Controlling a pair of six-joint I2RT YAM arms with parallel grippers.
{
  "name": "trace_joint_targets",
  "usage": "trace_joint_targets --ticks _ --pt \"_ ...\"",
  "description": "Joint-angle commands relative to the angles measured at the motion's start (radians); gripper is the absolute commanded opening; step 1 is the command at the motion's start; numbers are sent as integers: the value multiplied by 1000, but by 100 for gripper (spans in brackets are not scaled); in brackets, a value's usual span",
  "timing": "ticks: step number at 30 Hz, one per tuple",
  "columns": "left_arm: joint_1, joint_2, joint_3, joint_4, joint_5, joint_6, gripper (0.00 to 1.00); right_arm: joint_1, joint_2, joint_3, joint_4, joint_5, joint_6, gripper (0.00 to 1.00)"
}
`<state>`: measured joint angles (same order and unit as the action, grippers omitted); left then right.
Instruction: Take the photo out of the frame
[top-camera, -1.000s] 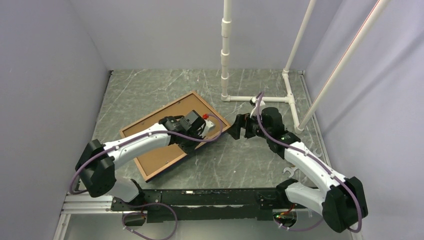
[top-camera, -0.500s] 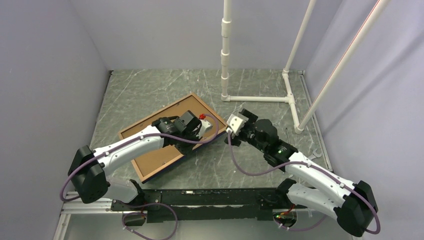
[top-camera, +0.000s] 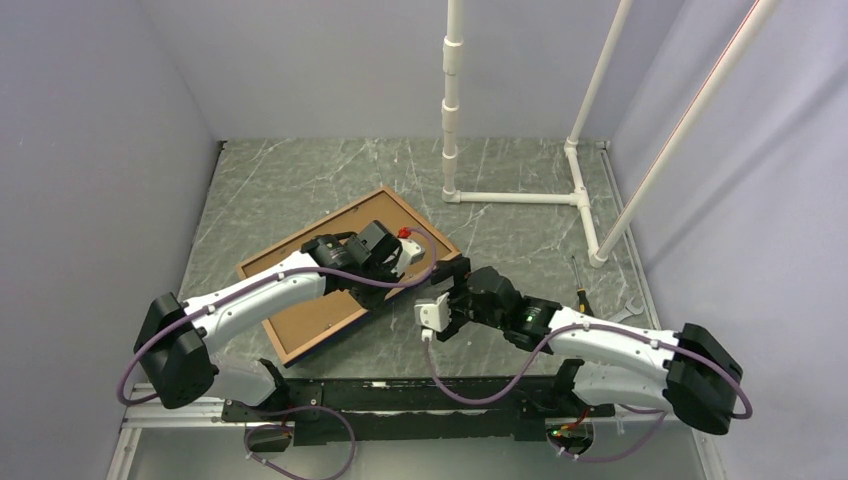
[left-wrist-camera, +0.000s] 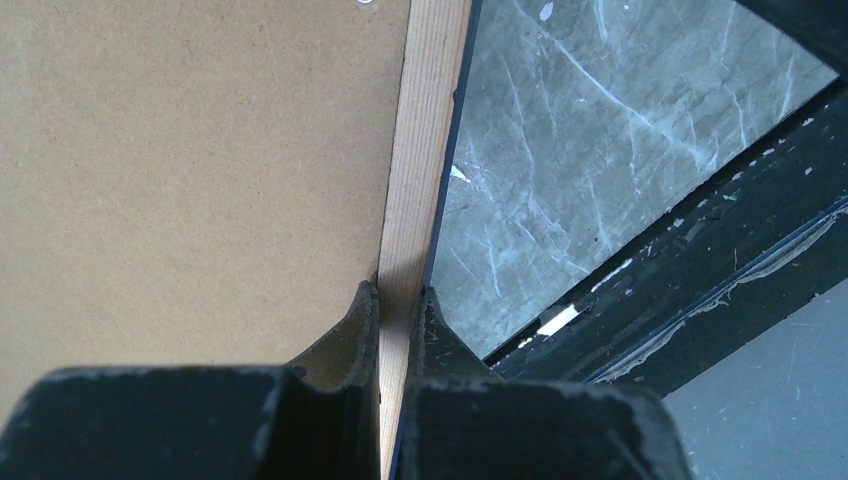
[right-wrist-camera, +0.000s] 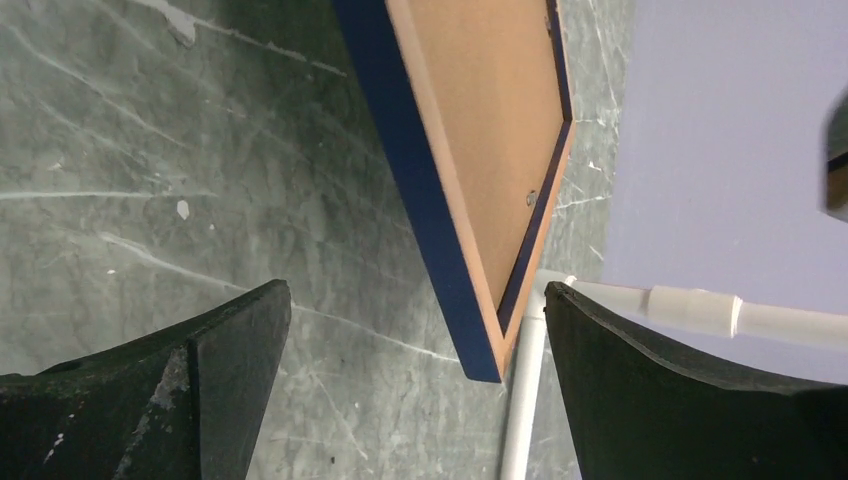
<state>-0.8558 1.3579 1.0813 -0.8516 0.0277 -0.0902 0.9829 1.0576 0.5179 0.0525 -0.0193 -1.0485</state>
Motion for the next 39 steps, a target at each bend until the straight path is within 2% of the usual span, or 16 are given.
trace_joint_targets --ticks 1,3,7,13,16,24,28,32,37,39 --pt "6 -37 42 10 12 1 0 29 67 -26 158 60 -130 99" --pt "6 -36 48 5 10 0 0 37 125 -23 216 73 -163 98" --pt "7 -44 42 11 16 -7 0 44 203 0 281 77 -207 89" --pt "7 -63 24 17 18 -12 0 48 315 -14 464 97 -261 87" --pt "9 -67 21 18 19 -14 0 51 393 -40 635 120 -288 87" --pt "9 -85 17 15 23 -13 0 54 548 5 760 140 -318 78" --pt "10 -94 3 21 28 -17 0 54 593 28 808 134 -314 67" --pt "12 -100 6 15 26 -18 0 72 608 61 773 131 -300 53" --pt "12 -132 23 -5 29 -26 0 89 587 72 729 137 -276 32" --pt "13 -141 44 -29 9 -32 4 98 563 75 693 141 -258 22"
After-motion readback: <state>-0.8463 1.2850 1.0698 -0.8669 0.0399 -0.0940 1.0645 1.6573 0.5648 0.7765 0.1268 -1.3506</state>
